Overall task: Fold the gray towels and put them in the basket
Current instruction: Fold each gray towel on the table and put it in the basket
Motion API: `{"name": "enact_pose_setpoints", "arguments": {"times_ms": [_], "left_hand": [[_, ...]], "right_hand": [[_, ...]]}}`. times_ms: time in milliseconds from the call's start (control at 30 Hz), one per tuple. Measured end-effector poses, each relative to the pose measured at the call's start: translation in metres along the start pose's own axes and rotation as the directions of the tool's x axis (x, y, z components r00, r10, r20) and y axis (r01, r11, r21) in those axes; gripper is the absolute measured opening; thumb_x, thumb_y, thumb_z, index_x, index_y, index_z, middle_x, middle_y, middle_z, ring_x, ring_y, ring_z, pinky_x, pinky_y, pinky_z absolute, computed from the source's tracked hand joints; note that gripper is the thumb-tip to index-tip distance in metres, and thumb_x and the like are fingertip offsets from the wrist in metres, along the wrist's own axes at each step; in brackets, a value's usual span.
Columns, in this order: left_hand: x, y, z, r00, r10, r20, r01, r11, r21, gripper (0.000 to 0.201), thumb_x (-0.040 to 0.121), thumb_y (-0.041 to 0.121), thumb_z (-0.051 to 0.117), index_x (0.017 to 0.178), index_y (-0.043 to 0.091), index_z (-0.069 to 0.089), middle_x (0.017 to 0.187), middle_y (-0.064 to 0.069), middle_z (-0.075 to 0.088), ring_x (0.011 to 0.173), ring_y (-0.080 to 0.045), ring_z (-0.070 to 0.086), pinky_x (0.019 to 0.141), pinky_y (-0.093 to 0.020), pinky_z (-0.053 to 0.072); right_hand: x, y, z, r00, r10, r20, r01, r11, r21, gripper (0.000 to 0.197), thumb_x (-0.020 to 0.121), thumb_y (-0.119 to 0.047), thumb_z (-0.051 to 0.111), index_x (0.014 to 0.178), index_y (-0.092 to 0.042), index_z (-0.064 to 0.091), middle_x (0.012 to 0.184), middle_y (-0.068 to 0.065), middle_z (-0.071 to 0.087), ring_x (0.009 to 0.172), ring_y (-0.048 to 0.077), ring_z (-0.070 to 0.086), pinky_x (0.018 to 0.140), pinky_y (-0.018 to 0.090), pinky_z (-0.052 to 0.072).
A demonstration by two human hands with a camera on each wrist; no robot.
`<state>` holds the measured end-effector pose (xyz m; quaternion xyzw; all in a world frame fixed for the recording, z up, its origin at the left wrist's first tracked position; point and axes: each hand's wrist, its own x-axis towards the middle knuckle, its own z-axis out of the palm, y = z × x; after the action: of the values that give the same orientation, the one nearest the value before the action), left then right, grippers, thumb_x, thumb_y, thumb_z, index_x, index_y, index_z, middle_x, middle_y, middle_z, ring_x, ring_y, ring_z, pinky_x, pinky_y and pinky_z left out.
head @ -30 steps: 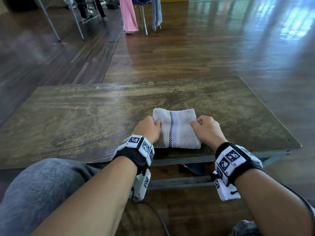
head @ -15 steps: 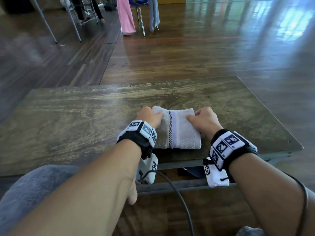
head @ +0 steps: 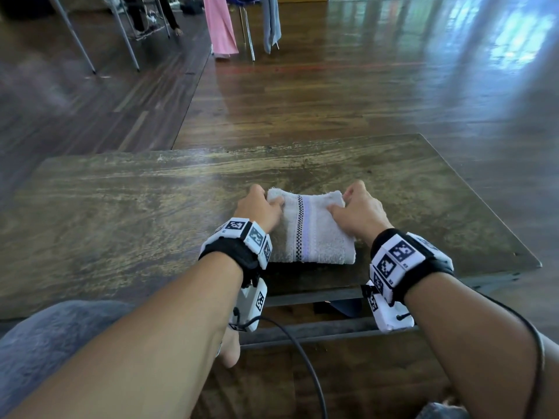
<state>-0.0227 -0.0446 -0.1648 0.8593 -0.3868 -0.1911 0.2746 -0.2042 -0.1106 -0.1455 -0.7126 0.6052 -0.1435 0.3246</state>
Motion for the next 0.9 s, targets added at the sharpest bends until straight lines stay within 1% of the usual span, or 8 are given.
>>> {"name": "enact_pose_setpoints", "arguments": {"times_ms": [67, 133, 267, 367, 533, 633, 800, 900], "left_hand": [[-0.002, 0.004, -0.009, 0.992, -0.096, 0.078, 0.102, 0.991, -0.081, 0.063, 0.085, 0.04, 0.06, 0.133, 0.001, 0.049, 0.126, -0.017, 0.062, 0.091, -0.026, 0.064, 0.049, -0.029, 0.03], [-0.005, 0.006, -0.016, 0.988, -0.094, 0.123, 0.106, 0.99, -0.096, 0.058, 0.08, 0.03, 0.065, 0.129, 0.001, 0.049, 0.117, -0.016, 0.063, 0.085, -0.022, 0.061, 0.05, -0.029, 0.034], [-0.024, 0.002, -0.025, 0.971, 0.187, -0.148, -0.179, 0.982, 0.066, 0.034, 0.085, 0.012, 0.063, 0.114, 0.016, 0.046, 0.1, 0.003, 0.054, 0.089, -0.018, 0.052, 0.071, -0.029, 0.042], [-0.044, 0.003, -0.023, 0.885, 0.445, -0.136, -0.402, 0.879, 0.256, 0.019, 0.09, 0.03, 0.061, 0.106, 0.023, 0.054, 0.104, 0.007, 0.052, 0.101, -0.015, 0.049, 0.092, -0.035, 0.035], [-0.071, 0.001, -0.007, 0.894, 0.431, 0.122, -0.445, 0.818, 0.366, 0.055, 0.083, 0.072, 0.043, 0.113, 0.028, 0.059, 0.122, 0.003, 0.054, 0.12, -0.02, 0.048, 0.106, -0.045, 0.031], [-0.089, -0.005, -0.002, 0.85, 0.503, 0.157, -0.526, 0.788, 0.32, 0.075, 0.074, 0.084, 0.04, 0.127, 0.033, 0.054, 0.135, 0.006, 0.049, 0.128, -0.015, 0.043, 0.109, -0.041, 0.022], [-0.105, -0.013, -0.004, 0.777, 0.621, 0.102, -0.614, 0.714, 0.336, 0.044, 0.093, 0.056, 0.052, 0.129, 0.032, 0.06, 0.145, 0.001, 0.049, 0.136, -0.018, 0.042, 0.114, -0.041, 0.023], [-0.107, -0.016, -0.01, 0.763, 0.623, 0.172, -0.643, 0.702, 0.307, 0.044, 0.099, 0.05, 0.047, 0.135, 0.029, 0.059, 0.15, -0.004, 0.048, 0.141, -0.023, 0.037, 0.116, -0.042, 0.02]], "right_hand": [[-0.003, 0.0, 0.0, 0.994, -0.109, -0.018, 0.107, 0.989, -0.104, 0.039, 0.095, -0.036, 0.057, 0.131, -0.028, 0.042, 0.129, 0.007, 0.05, 0.102, 0.031, 0.055, 0.08, 0.041, 0.045], [-0.005, -0.001, -0.003, 0.974, -0.218, 0.056, 0.224, 0.962, -0.155, 0.044, 0.097, -0.029, 0.054, 0.14, -0.032, 0.045, 0.14, 0.005, 0.047, 0.12, 0.031, 0.051, 0.092, 0.042, 0.045], [-0.013, 0.007, -0.011, 0.966, -0.256, 0.045, 0.259, 0.963, -0.075, 0.021, 0.093, -0.039, 0.064, 0.1, -0.02, 0.067, 0.101, 0.001, 0.068, 0.091, 0.019, 0.062, 0.071, 0.029, 0.046], [-0.025, 0.022, -0.011, 0.976, -0.218, 0.0, 0.217, 0.97, 0.112, 0.03, 0.097, -0.039, 0.058, 0.08, -0.018, 0.071, 0.074, -0.003, 0.072, 0.065, 0.009, 0.067, 0.063, 0.028, 0.052], [-0.051, 0.044, 0.006, 0.954, -0.3, 0.024, 0.295, 0.948, 0.12, 0.021, 0.094, -0.014, 0.061, 0.093, -0.029, 0.075, 0.084, -0.013, 0.073, 0.08, -0.002, 0.065, 0.061, 0.004, 0.043], [-0.059, 0.046, 0.014, 0.957, -0.291, 0.013, 0.282, 0.936, 0.209, 0.019, 0.093, -0.011, 0.064, 0.095, -0.026, 0.076, 0.088, -0.008, 0.074, 0.085, 0.005, 0.067, 0.071, 0.013, 0.047], [-0.072, 0.043, 0.017, 0.951, -0.306, 0.034, 0.282, 0.91, 0.303, 0.013, 0.091, -0.017, 0.072, 0.096, -0.029, 0.071, 0.069, -0.013, 0.071, 0.069, 0.0, 0.063, 0.068, 0.023, 0.048], [-0.081, 0.044, 0.018, 0.942, -0.327, 0.071, 0.295, 0.913, 0.282, 0.013, 0.089, -0.026, 0.075, 0.1, -0.031, 0.07, 0.07, -0.013, 0.073, 0.084, 0.005, 0.068, 0.082, 0.033, 0.054]]}}
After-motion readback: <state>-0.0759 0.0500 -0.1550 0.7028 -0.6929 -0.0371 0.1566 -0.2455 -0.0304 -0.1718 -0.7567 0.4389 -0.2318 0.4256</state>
